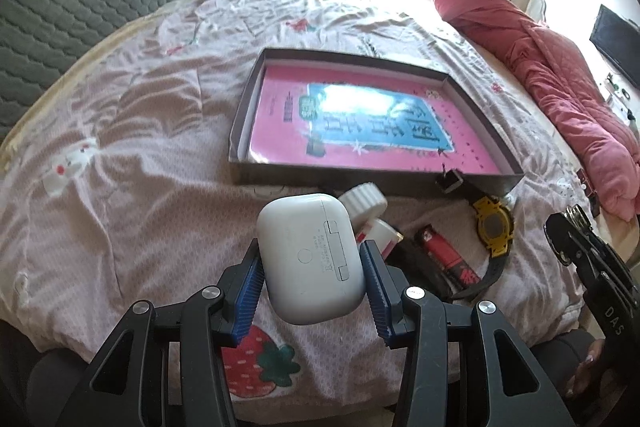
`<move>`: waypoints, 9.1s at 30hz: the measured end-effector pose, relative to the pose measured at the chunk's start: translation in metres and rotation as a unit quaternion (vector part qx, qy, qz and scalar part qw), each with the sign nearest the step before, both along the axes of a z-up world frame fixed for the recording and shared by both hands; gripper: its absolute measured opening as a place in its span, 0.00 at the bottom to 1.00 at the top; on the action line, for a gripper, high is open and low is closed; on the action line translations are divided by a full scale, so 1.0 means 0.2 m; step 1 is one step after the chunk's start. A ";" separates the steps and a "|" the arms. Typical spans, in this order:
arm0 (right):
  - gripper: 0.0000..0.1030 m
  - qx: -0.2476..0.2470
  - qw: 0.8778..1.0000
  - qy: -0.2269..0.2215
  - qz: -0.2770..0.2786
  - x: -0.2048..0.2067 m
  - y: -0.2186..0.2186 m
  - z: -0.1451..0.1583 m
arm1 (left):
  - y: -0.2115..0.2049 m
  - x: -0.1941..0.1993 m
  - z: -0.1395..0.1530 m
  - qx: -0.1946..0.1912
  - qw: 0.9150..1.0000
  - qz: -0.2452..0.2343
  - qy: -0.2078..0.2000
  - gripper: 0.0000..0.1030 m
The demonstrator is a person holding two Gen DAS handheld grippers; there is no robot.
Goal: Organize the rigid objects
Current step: 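Carry the earbuds case with the left tool into the tray while the right tool carries the lens part there, then open the left tool on the tray while the right tool releases the lens part beside it, then withdraw both tools from the tray toward the remaining items, then grasp the white pill bottle with the left tool while the right tool grasps the yellow watch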
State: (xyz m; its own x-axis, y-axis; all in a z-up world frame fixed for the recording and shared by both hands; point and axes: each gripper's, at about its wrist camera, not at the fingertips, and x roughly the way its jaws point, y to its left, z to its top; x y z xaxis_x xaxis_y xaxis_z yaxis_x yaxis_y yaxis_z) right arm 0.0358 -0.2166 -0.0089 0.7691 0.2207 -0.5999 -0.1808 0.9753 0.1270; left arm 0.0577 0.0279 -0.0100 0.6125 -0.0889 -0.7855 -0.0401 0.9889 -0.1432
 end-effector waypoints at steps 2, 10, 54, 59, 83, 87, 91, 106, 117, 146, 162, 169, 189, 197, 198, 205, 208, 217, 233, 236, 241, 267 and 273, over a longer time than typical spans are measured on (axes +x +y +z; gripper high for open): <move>0.35 -0.003 1.000 -0.007 0.001 0.00 0.01 0.01 | 0.00 0.01 0.02 0.002 1.000 0.001 -0.005 0.47; 0.35 0.002 1.000 -0.018 0.002 0.06 0.03 0.02 | 0.01 0.05 0.05 0.006 1.000 0.001 -0.018 0.47; 0.35 -0.041 0.998 0.042 0.022 0.69 0.07 -0.21 | 0.01 0.61 -0.15 0.016 0.999 -0.010 0.034 0.47; 0.35 -0.052 0.997 0.048 0.023 0.69 0.09 -0.23 | 0.00 0.60 -0.15 0.018 0.999 -0.012 0.034 0.44; 0.35 -0.075 0.996 0.041 0.023 0.68 0.11 -0.25 | 0.00 0.57 -0.15 0.029 0.999 -0.010 0.026 0.42; 0.35 -0.077 0.996 0.039 0.022 0.68 0.11 -0.25 | 0.01 0.57 -0.14 0.027 0.999 -0.008 0.024 0.42; 0.35 -0.077 0.996 0.037 0.022 0.67 0.11 -0.24 | 0.01 0.56 -0.14 0.025 0.999 -0.005 0.023 0.42; 0.40 -0.070 0.997 0.033 0.019 0.67 0.10 -0.23 | 0.03 0.54 -0.12 0.013 1.000 -0.002 0.014 0.45; 0.51 -0.050 0.999 0.016 0.007 0.64 0.05 -0.19 | 0.02 0.51 -0.09 0.017 1.000 0.000 0.010 0.55; 0.53 -0.023 0.996 -0.087 -0.024 0.40 -0.07 0.03 | 0.06 0.34 0.14 0.018 0.999 0.011 -0.038 0.63; 0.54 -0.018 0.996 -0.075 -0.034 0.19 -0.08 0.08 | 0.05 0.17 0.19 0.019 0.999 -0.005 -0.050 0.63; 0.54 -0.028 0.997 -0.067 -0.026 0.10 -0.03 0.08 | 0.02 0.11 0.19 0.022 0.998 -0.019 -0.049 0.63; 0.54 -0.053 0.998 -0.041 -0.004 -0.01 0.06 0.06 | -0.04 -0.01 0.17 0.034 0.997 -0.047 -0.042 0.63; 0.54 -0.060 0.998 -0.034 0.000 -0.03 0.08 0.05 | -0.04 -0.02 0.16 0.033 0.998 -0.049 -0.036 0.63; 0.54 -0.061 0.998 -0.033 0.000 -0.02 0.08 0.05 | -0.04 -0.03 0.15 0.031 0.998 -0.049 -0.034 0.63; 0.54 -0.063 0.998 -0.023 -0.002 -0.02 0.07 0.03 | -0.05 -0.03 0.07 0.031 0.998 -0.055 -0.013 0.63; 0.54 -0.069 0.997 -0.018 -0.001 -0.01 0.08 0.02 | -0.05 -0.03 0.02 0.028 0.998 -0.056 -0.001 0.63; 0.54 -0.074 0.997 -0.005 0.001 0.01 0.08 -0.01 | -0.06 0.00 -0.07 0.028 0.998 -0.060 0.017 0.63; 0.54 -0.070 0.997 0.035 -0.003 0.12 0.06 -0.12 | -0.11 0.09 -0.18 0.003 0.997 -0.076 0.031 0.56; 0.54 -0.070 0.997 0.039 -0.003 0.14 0.06 -0.13 | -0.12 0.11 -0.18 0.001 0.996 -0.080 0.031 0.51; 0.54 -0.071 0.997 0.040 -0.002 0.16 0.07 -0.15 | -0.12 0.13 -0.20 -0.004 0.996 -0.084 0.029 0.47; 0.24 -0.038 0.994 0.105 0.017 0.33 0.05 -0.31 | -0.16 0.21 -0.27 -0.003 0.996 -0.086 0.033 0.44; 0.23 -0.015 0.993 0.115 0.024 0.35 0.03 -0.33 | -0.17 0.21 -0.28 0.005 0.996 -0.086 0.032 0.44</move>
